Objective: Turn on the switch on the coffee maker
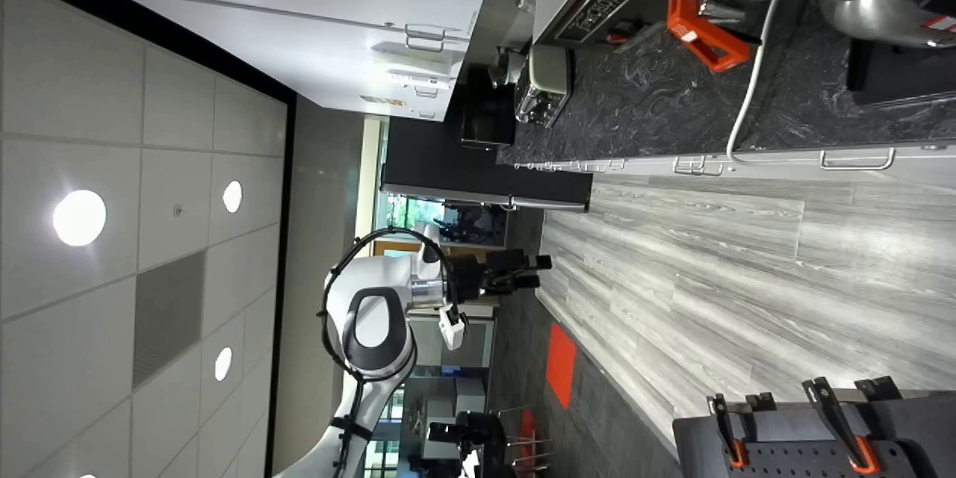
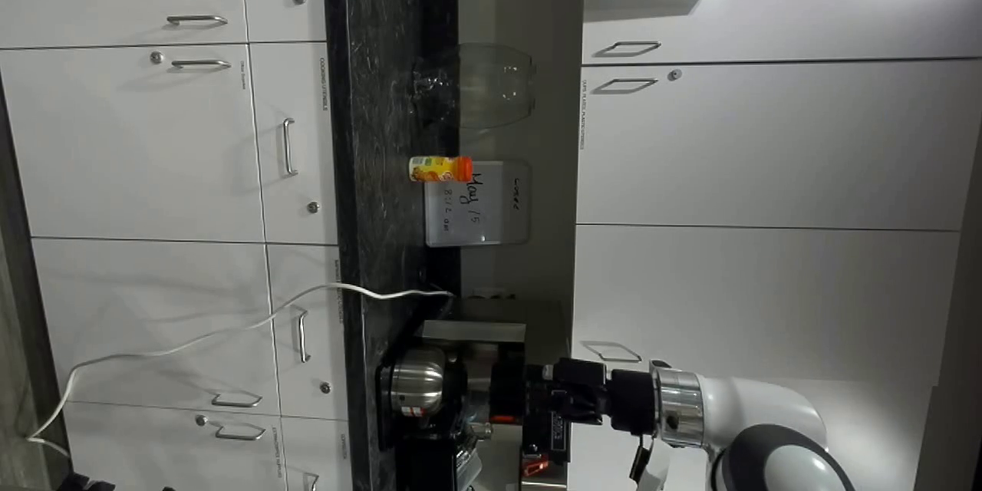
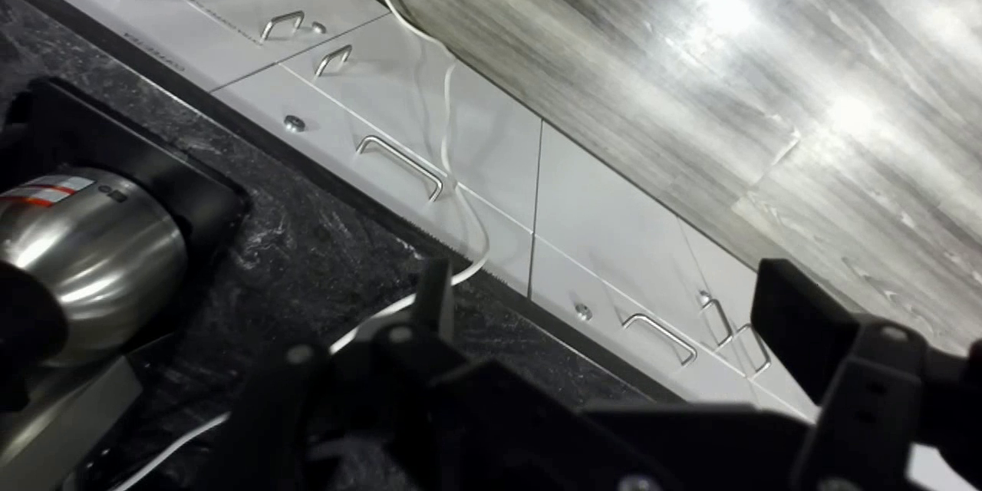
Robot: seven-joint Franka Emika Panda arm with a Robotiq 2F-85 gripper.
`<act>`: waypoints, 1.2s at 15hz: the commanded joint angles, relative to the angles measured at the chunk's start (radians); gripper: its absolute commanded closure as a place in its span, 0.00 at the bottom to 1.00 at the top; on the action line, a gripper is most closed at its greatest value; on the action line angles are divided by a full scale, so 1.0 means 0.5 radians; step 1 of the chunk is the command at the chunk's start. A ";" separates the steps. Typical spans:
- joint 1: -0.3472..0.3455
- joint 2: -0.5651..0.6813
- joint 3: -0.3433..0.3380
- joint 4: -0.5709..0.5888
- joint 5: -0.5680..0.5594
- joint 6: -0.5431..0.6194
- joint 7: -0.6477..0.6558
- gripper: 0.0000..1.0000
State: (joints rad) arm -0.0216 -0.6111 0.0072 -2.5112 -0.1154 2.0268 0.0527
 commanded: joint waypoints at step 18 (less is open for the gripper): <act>-0.663 0.025 -0.139 -0.001 -0.421 0.683 0.323 0.00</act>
State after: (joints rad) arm -0.3592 -0.5987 -0.0569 -2.5137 -0.3219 2.3714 0.2115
